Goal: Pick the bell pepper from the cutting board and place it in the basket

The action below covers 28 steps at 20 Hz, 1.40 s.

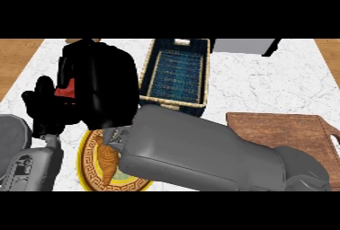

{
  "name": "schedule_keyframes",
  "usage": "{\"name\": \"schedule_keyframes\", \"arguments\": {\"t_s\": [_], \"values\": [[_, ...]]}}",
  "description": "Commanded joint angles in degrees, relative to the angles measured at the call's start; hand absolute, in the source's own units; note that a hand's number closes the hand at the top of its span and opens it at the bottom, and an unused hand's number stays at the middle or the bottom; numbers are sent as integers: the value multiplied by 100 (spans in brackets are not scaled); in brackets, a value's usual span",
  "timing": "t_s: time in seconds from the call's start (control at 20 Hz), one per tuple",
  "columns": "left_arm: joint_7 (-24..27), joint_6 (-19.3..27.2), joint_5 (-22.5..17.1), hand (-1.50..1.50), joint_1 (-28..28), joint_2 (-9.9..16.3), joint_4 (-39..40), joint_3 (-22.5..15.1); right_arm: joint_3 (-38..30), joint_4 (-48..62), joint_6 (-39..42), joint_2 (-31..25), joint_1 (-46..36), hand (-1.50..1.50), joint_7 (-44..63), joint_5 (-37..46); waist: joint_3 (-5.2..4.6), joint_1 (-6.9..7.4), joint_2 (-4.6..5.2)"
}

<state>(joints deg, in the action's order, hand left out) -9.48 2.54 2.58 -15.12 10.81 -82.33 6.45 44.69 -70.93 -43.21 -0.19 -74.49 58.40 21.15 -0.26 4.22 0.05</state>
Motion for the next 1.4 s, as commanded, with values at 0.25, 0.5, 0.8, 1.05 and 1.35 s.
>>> {"name": "schedule_keyframes", "arguments": {"t_s": [0.25,0.5,0.8,1.05,1.35], "values": [[-285,11,19,0,-32,0,-262,-55,167,1868,-129,18,-1050,150,-162,-954,11,-37,51],[79,67,116,0,117,-102,-138,-111,416,2497,-118,18,-1027,150,-540,-1531,6,39,92],[225,68,94,0,39,-10,129,59,302,2930,-56,19,-937,150,-1152,-1980,12,-88,73],[209,-7,20,0,58,-12,105,69,-407,3650,553,19,-1124,150,-2057,-2413,16,-128,87],[-26,208,150,0,159,-212,-297,-110,-503,3815,241,18,-673,150,-2845,-2865,19,-77,76]]}}
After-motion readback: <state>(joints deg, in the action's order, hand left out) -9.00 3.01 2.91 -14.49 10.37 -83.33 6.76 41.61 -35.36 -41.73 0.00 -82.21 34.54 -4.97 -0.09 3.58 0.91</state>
